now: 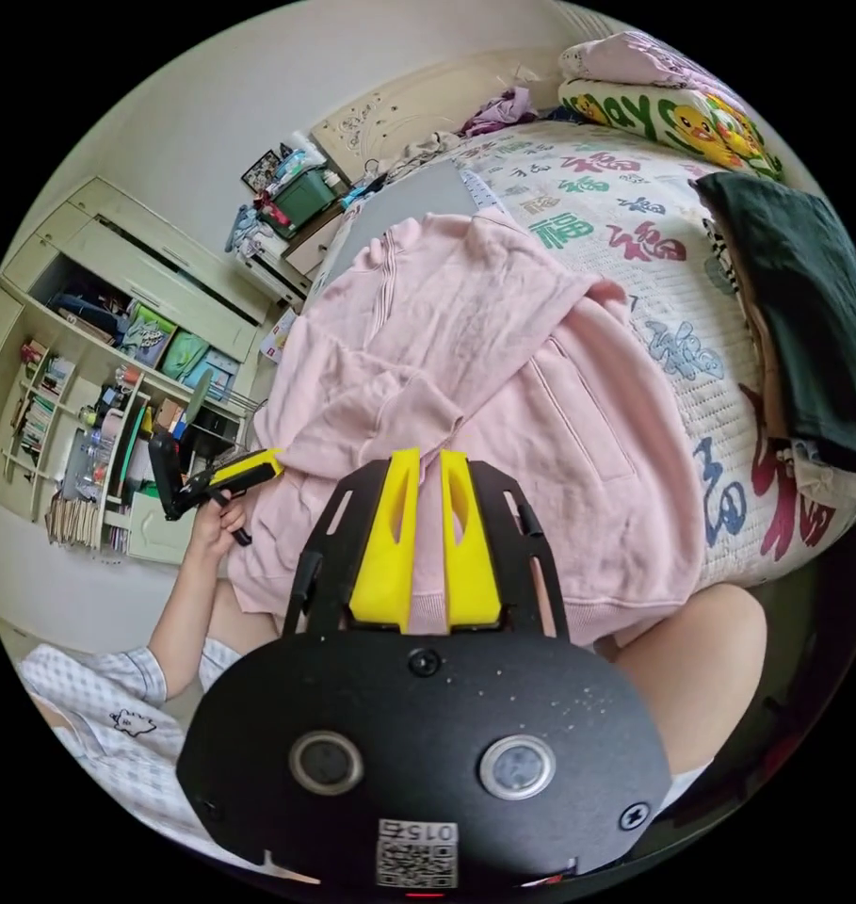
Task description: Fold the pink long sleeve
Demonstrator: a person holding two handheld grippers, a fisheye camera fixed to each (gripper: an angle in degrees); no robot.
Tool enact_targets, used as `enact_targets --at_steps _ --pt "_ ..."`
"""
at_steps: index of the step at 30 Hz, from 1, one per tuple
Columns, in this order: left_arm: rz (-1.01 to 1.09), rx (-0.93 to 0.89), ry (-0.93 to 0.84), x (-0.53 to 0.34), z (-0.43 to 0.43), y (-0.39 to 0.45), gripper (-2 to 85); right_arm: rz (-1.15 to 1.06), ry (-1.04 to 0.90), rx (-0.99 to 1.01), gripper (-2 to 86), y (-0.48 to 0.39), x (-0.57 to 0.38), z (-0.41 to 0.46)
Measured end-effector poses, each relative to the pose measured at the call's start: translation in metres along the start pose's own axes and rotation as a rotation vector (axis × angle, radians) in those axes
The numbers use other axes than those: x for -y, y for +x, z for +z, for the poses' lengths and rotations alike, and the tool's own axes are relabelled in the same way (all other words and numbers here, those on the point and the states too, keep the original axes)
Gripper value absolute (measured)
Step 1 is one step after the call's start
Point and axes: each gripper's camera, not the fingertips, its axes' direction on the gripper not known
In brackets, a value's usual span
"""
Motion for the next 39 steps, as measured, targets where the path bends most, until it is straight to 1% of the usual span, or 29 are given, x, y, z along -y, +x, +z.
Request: enact_targets --at_steps 3,5,7,9,11,13,14,15,16,19,23,27,29,31,33,34,39 --pt "-0.048 -0.070 0.030 -0.002 -0.019 -0.012 4.2 0.026 -0.011 -0.003 9.7 -0.003 0.017 0.010" --pt "-0.085 -0.105 0.043 -0.004 -0.030 -0.019 4.6 0.051 -0.060 0.035 10.0 -0.003 0.028 0.024" --pt "-0.119 -0.126 0.081 -0.009 -0.047 -0.025 4.9 0.065 -0.134 0.089 7.1 -0.009 0.035 0.039" --pt "-0.133 -0.137 0.112 -0.012 -0.063 -0.029 5.6 0.056 -0.154 0.060 3.6 -0.018 0.033 0.040" --pt "-0.175 -0.107 0.167 -0.018 -0.084 -0.036 9.0 0.023 -0.151 0.009 2.1 -0.025 0.029 0.032" --pt "-0.282 -0.027 0.300 -0.035 -0.122 -0.051 13.8 0.016 -0.120 0.028 1.1 -0.024 0.023 0.007" --pt "-0.303 0.002 0.328 -0.039 -0.131 -0.054 13.9 0.023 -0.110 0.035 0.9 -0.021 0.022 -0.001" --pt "-0.344 0.080 0.354 -0.047 -0.147 -0.058 13.9 0.032 -0.099 0.062 0.7 -0.016 0.019 -0.017" --pt "-0.371 0.163 0.352 -0.051 -0.160 -0.061 14.0 0.035 -0.091 0.077 0.5 -0.012 0.017 -0.031" --pt "-0.384 0.279 0.301 -0.051 -0.177 -0.064 14.0 -0.001 -0.101 0.005 0.3 -0.016 0.012 -0.054" --pt "-0.368 0.374 0.197 -0.037 -0.175 -0.058 14.4 -0.013 -0.158 0.038 0.2 -0.019 0.008 -0.057" --pt "-0.315 0.451 0.103 -0.018 -0.170 -0.050 13.9 0.005 -0.183 0.017 0.2 -0.017 0.002 -0.048" --pt "-0.336 0.458 0.069 -0.016 -0.170 -0.052 14.3 0.003 -0.196 -0.014 0.2 -0.015 -0.001 -0.042" --pt "-0.355 0.447 0.040 -0.016 -0.177 -0.055 14.6 0.047 -0.223 -0.119 0.2 -0.005 -0.007 -0.033" --pt "-0.372 0.436 0.049 -0.020 -0.190 -0.056 14.4 0.072 -0.212 -0.225 0.6 0.001 -0.013 -0.033" --pt "-0.383 0.432 0.056 -0.023 -0.199 -0.055 14.3 0.070 -0.198 -0.245 1.2 0.002 -0.017 -0.036" --pt "-0.382 0.439 0.105 -0.038 -0.245 -0.038 13.5 0.037 -0.097 -0.144 6.0 0.011 -0.024 -0.053"
